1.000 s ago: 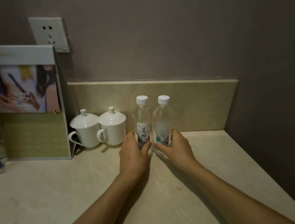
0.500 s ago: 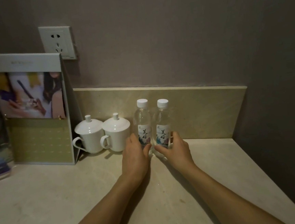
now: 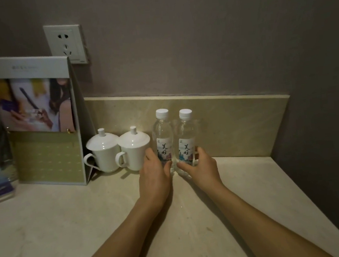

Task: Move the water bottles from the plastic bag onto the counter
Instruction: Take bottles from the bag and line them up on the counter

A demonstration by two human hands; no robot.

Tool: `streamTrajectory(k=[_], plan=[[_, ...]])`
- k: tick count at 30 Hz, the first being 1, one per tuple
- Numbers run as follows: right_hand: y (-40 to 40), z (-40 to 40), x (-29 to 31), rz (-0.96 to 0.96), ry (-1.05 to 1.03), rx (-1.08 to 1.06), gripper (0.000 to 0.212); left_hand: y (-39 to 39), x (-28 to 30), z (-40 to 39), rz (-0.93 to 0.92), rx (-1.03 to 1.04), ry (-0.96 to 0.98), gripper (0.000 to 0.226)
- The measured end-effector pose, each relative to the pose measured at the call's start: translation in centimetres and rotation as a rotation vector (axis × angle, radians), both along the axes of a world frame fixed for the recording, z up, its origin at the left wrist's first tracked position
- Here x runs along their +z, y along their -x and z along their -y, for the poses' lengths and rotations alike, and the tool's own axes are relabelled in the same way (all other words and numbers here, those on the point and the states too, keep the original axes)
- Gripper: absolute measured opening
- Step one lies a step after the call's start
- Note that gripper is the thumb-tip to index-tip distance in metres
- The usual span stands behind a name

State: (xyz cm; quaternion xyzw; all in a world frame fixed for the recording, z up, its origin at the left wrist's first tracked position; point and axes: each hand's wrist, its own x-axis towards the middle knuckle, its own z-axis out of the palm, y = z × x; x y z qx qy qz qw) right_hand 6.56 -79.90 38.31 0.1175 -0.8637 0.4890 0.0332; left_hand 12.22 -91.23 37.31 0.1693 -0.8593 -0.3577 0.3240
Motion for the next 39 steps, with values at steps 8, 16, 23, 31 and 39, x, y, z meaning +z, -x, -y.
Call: streamTrajectory(k=[8,16,23,31,39], plan=[[0.4,0.6,0.0,0.019,0.003,-0.006,0.049,-0.1,0.3,0.1,0.021,0.019,0.017,0.03],[0.9,0.9,0.1,0.034,-0.005,0.02,0.05,0.4,0.1,0.5,0.036,0.066,0.04,0.028],[1.3,1.5,0.1,0.035,-0.002,0.005,0.052,0.7,0.3,0.7,0.049,0.08,0.054,0.027],[1.7,2.1,0.0,0.008,-0.068,-0.016,0.048,1.0,0.4,1.0,0.074,0.098,0.112,0.024],[1.8,2.5,0.1,-0.013,-0.089,-0.03,0.048,1.2,0.1,1.5,0.1,0.09,0.158,0.022]])
